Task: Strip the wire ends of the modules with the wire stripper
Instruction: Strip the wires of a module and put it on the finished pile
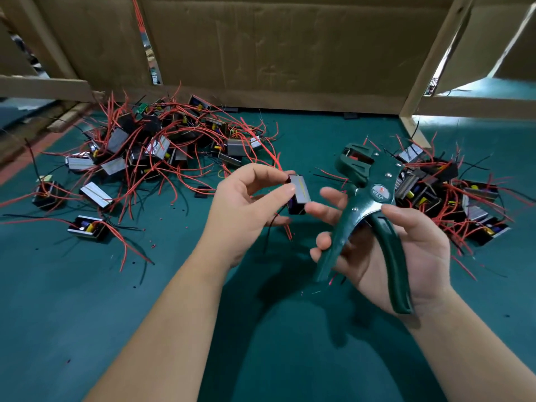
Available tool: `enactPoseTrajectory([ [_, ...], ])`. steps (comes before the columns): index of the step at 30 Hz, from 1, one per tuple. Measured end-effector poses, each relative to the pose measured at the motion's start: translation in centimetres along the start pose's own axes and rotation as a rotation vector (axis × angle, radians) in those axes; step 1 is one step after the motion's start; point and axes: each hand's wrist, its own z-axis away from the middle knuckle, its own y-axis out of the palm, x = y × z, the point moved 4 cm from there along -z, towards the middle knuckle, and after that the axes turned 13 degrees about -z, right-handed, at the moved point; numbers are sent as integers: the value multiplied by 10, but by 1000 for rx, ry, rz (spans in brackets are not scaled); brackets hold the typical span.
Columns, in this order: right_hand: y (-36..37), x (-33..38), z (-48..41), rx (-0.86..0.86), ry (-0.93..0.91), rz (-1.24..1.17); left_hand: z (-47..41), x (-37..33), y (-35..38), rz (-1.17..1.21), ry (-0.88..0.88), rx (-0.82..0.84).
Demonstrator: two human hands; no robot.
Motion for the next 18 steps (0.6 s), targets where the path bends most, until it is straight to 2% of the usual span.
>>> enactPoseTrajectory([
  [5,-4,-1,-2,-134,-49,12,0,2,4,72,-106,123],
  [9,-6,-4,-4,-194,-33,71,1,0,6,-32,-65,150],
  [15,-3,-8,-1,-83,89,53,4,4,13,-58,-19,285],
  [18,-2,-10,-2,-63,86,26,3,-1,5,-342,184,164],
])
